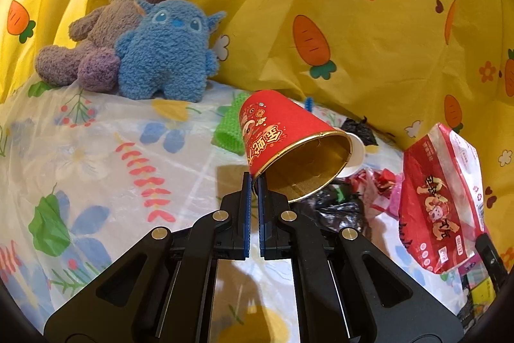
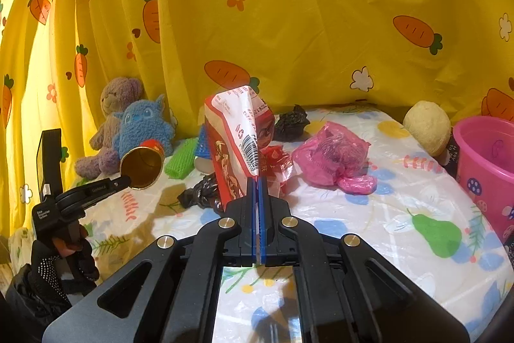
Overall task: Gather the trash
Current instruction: 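Carry the snack bag and red cup to the pink bucket and release both, then move the right tool to a pink plastic bag while the left tool approaches the red-and-white wrapper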
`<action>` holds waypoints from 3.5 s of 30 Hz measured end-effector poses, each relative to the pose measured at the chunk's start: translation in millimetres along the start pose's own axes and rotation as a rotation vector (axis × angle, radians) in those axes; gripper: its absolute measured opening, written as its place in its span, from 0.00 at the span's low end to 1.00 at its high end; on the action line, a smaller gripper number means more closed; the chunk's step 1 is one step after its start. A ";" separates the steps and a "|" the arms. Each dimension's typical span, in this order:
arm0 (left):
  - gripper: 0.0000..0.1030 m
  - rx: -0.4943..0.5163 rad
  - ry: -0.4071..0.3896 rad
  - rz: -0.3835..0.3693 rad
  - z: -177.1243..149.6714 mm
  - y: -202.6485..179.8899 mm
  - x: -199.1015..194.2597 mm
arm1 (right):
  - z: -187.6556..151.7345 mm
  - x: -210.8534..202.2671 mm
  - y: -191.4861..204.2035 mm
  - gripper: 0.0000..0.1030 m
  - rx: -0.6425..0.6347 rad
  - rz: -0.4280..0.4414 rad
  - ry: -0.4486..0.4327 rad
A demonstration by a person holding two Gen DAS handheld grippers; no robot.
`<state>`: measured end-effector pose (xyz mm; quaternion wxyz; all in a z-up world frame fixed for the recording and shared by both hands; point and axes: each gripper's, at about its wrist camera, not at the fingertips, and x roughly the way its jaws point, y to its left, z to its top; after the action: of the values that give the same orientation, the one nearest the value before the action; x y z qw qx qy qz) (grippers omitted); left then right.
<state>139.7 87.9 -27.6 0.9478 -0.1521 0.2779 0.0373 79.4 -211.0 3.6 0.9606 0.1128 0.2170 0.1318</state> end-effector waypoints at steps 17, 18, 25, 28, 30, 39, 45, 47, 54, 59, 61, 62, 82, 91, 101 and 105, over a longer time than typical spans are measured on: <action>0.03 0.113 0.058 -0.282 -10.4 -99.8 -14.3 | 14.7 -52.7 -48.3 0.02 0.037 -0.174 -0.124; 0.03 0.122 0.060 -0.296 -9.9 -107.8 -14.7 | 15.4 -55.8 -51.7 0.02 0.039 -0.185 -0.131; 0.03 0.210 0.078 -0.429 -7.5 -189.2 -16.5 | 29.7 -83.2 -89.6 0.02 0.064 -0.320 -0.194; 0.03 0.248 0.098 -0.493 -9.1 -233.2 -10.8 | 37.4 -98.3 -112.1 0.02 0.078 -0.405 -0.233; 0.03 0.273 0.112 -0.536 -11.1 -264.4 -6.2 | 42.3 -106.1 -127.8 0.02 0.089 -0.461 -0.254; 0.03 0.366 0.181 -0.690 -37.1 -381.1 27.0 | 53.6 -115.7 -188.2 0.02 0.127 -0.661 -0.291; 0.03 0.410 0.226 -0.752 -57.8 -423.6 51.5 | 48.0 -107.7 -211.4 0.02 0.125 -0.727 -0.265; 0.03 0.416 0.253 -0.754 -65.0 -430.5 61.4 | 46.0 -104.6 -216.8 0.02 0.124 -0.735 -0.257; 0.03 0.435 0.317 -0.757 -85.9 -443.8 82.1 | 42.7 -98.0 -231.5 0.02 0.129 -0.744 -0.231; 0.03 0.450 0.342 -0.770 -95.9 -451.9 86.3 | 39.4 -96.9 -240.3 0.02 0.137 -0.743 -0.214; 0.03 0.455 0.351 -0.769 -98.6 -453.8 86.0 | 38.4 -95.6 -242.6 0.02 0.142 -0.741 -0.209; 0.03 0.455 0.358 -0.771 -99.8 -454.1 87.1 | 38.3 -94.4 -243.0 0.02 0.143 -0.741 -0.207; 0.84 0.368 0.298 -0.743 -80.7 -412.2 86.2 | 38.4 -89.8 -245.8 0.36 0.176 -0.710 -0.225; 0.93 0.317 0.156 -0.558 -49.3 -340.5 61.4 | 32.9 -97.8 -203.1 0.61 0.138 -0.677 -0.279; 0.94 0.274 0.035 -0.319 -31.1 -229.5 25.7 | 17.1 -81.6 -126.4 0.78 0.077 -0.519 -0.256; 0.94 0.237 0.015 -0.230 -24.0 -185.6 20.0 | 11.4 -63.2 -96.8 0.78 0.034 -0.461 -0.222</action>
<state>173.0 -96.3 -7.8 0.9550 -0.0703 0.2681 -0.1056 49.2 -322.8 11.6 0.9812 0.0901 0.1326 -0.1078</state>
